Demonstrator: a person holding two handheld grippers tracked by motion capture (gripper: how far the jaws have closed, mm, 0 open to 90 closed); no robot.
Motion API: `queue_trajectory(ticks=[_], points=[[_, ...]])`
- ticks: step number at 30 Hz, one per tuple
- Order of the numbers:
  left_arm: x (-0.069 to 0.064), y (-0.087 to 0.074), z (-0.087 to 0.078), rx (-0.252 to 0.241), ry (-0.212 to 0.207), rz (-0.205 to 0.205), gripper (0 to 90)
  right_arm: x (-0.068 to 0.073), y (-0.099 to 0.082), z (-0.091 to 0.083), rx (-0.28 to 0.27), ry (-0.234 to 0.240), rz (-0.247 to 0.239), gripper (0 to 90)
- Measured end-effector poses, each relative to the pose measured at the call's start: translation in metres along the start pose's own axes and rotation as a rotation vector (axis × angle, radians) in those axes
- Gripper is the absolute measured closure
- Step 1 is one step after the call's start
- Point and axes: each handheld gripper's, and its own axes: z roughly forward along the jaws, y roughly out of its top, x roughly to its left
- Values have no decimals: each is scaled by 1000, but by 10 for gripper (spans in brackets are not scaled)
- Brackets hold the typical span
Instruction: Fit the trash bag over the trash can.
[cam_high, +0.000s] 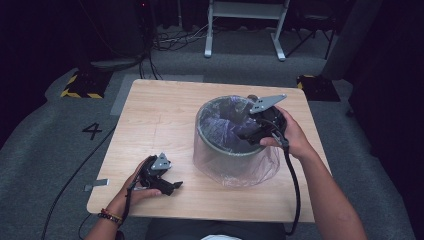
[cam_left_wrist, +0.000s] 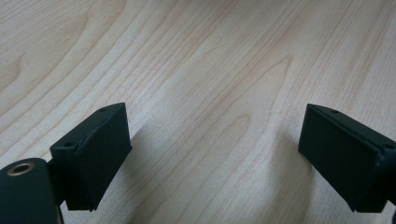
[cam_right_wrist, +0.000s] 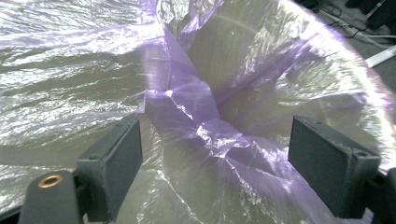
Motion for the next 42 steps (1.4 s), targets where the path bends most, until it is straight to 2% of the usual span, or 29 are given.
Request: queue_trajectory(ticks=[2,16,24,42], points=[[0,0,0,0,1,1,89,0,-1,-3,-8,-10,1,193],[0,0,0,0,1,0,89,1,-8,-26,-77,19,5,187],[0,0,0,-1,0,0,89,2,-12,-38,-76,4,-15,185],[0,0,0,0,0,0,89,-1,-33,-66,-94,-27,1,178]])
